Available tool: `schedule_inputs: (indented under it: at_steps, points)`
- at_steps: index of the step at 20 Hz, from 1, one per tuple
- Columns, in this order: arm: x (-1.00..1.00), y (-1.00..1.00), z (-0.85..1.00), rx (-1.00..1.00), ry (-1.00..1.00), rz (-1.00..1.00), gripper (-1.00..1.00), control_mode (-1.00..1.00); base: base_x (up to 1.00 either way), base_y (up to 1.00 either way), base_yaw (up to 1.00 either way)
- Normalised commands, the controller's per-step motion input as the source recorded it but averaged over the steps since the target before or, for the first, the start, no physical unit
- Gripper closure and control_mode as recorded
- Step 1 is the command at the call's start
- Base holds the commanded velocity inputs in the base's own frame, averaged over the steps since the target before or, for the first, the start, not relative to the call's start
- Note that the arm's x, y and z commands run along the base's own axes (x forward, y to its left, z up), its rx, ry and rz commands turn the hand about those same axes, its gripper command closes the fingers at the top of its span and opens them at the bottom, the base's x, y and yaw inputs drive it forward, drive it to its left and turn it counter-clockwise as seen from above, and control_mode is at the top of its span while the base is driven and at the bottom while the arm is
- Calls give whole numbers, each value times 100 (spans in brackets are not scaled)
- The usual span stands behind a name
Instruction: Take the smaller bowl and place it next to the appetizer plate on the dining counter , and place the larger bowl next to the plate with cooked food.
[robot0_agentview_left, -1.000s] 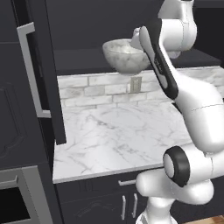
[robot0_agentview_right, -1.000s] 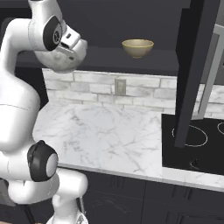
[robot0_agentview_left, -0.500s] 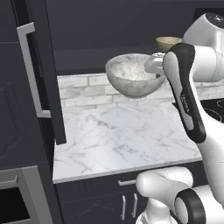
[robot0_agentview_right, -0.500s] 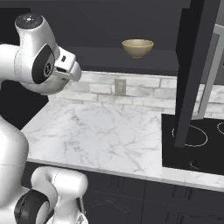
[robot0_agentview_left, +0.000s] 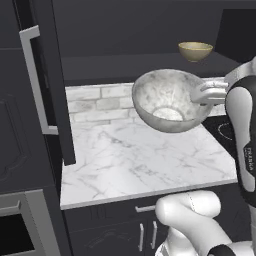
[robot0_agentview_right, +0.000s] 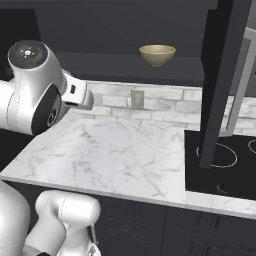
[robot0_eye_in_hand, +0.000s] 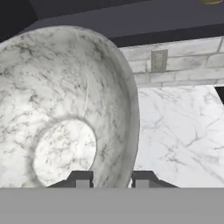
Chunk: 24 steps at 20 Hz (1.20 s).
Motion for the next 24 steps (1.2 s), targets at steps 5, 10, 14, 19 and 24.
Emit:
schedule_inputs:
  at_steps: [5,10,14,19,24]
  points:
    - [-48,-15,0,0,-3,11,100,-100,0,0,0]
    - [0,0,0,0,0,0,100,100,-57,0,10]
    - [0,0,0,0,0,0,100,100,-71,0,11]
    - [0,0,0,0,0,0,100,100,-83,7,21]
    - [0,0,0,0,0,0,100,100,-69,16,38]
